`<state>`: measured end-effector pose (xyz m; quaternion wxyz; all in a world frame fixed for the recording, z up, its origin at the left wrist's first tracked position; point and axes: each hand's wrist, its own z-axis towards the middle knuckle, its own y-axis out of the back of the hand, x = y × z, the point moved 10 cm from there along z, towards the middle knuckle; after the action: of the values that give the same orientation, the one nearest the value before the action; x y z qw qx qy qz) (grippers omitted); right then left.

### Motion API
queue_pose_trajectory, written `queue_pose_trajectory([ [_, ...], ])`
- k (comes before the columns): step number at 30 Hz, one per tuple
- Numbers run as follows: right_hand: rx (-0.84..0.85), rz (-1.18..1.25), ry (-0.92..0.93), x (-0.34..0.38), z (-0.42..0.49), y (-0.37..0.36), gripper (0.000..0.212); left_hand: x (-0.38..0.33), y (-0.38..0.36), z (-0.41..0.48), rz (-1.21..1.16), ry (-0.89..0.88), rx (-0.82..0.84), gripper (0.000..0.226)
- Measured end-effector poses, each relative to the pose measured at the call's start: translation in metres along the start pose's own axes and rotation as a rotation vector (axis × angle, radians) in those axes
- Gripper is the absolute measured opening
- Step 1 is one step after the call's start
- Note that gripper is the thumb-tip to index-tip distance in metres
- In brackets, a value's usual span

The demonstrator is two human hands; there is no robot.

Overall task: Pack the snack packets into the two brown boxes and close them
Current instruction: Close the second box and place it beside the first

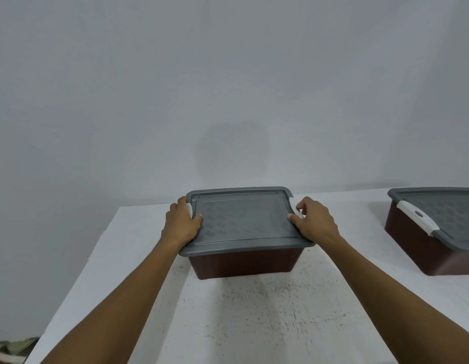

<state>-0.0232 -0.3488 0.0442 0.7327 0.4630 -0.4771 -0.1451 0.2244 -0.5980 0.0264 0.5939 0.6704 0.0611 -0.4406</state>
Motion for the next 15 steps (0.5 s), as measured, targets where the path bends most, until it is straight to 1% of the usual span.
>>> queue_pose_trajectory([
  [3, -0.004, 0.009, 0.028, -0.001, -0.002, 0.000, 0.038, 0.000, 0.001, -0.001, -0.003, 0.000, -0.009, 0.066],
  [5, -0.006, -0.019, 0.080, 0.004, -0.002, 0.001, 0.044, -0.002, 0.003, -0.002, 0.024, -0.009, -0.021, 0.066],
  [7, -0.048, -0.063, 0.144, 0.014, -0.004, 0.005, 0.054, -0.009, 0.007, -0.006, 0.097, -0.048, -0.057, 0.064],
  [8, -0.079, -0.092, 0.178, 0.020, -0.005, 0.007, 0.055, -0.014, 0.011, -0.009, 0.150, -0.084, -0.087, 0.062],
  [11, -0.133, -0.257, 0.281, 0.038, -0.010, 0.006, 0.038, -0.025, 0.018, -0.013, 0.294, -0.169, -0.174, 0.053],
  [13, -0.147, -0.337, 0.319, 0.046, -0.015, 0.007, 0.036, -0.030, 0.018, -0.016, 0.350, -0.194, -0.179, 0.046],
  [15, -0.149, -0.403, 0.351, 0.049, -0.018, 0.006, 0.041, -0.036, 0.016, -0.018, 0.408, -0.229, -0.175, 0.043],
])
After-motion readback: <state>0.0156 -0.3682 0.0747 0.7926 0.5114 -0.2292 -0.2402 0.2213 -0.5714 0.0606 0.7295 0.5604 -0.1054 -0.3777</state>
